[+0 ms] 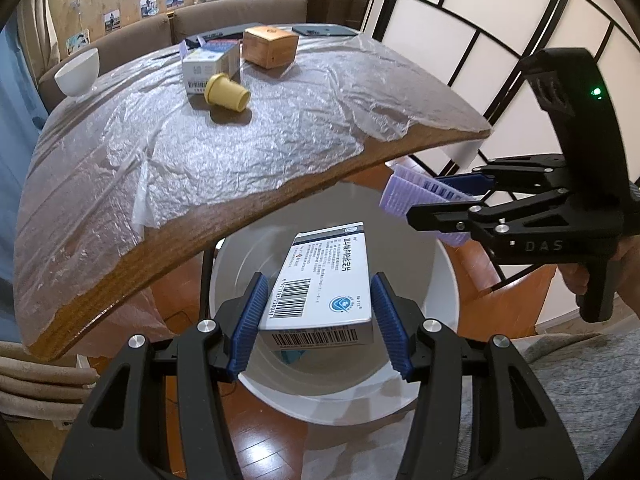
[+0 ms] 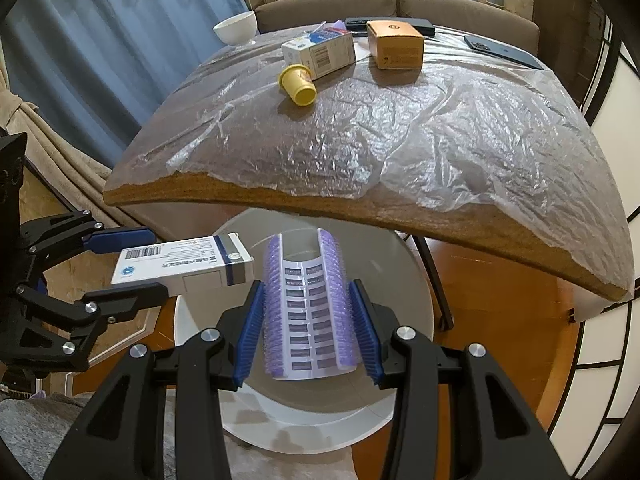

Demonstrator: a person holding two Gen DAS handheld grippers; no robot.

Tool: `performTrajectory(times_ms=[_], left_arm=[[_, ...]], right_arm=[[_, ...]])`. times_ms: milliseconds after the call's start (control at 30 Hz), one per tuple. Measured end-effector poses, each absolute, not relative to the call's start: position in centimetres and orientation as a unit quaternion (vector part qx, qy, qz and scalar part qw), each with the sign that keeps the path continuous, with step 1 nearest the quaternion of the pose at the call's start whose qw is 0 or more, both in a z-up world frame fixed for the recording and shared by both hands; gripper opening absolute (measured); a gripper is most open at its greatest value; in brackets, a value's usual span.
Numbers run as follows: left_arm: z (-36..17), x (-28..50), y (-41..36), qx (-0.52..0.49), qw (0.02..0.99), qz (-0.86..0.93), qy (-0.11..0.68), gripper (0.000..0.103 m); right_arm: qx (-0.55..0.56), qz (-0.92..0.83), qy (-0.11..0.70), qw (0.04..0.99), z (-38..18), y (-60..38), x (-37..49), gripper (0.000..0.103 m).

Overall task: Collect trash
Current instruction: 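Open the left tool to drop the medicine box while the right tool drops the roller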

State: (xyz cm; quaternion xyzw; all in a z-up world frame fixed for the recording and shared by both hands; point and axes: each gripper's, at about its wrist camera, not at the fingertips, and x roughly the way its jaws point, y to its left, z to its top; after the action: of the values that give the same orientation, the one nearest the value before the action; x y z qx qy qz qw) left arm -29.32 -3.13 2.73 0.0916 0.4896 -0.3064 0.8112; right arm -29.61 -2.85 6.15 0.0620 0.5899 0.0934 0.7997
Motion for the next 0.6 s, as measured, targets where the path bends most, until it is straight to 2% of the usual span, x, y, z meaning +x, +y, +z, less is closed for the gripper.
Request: performTrajectory(times_ms=[600], left_arm=[[-1.5,-28.7,-3.6,0.096,0.791,-0.291,0.529,0.055]], right_arm=[[0.059,0.1,0.617,0.778,3.4,-2.5,-30.1,0.042]])
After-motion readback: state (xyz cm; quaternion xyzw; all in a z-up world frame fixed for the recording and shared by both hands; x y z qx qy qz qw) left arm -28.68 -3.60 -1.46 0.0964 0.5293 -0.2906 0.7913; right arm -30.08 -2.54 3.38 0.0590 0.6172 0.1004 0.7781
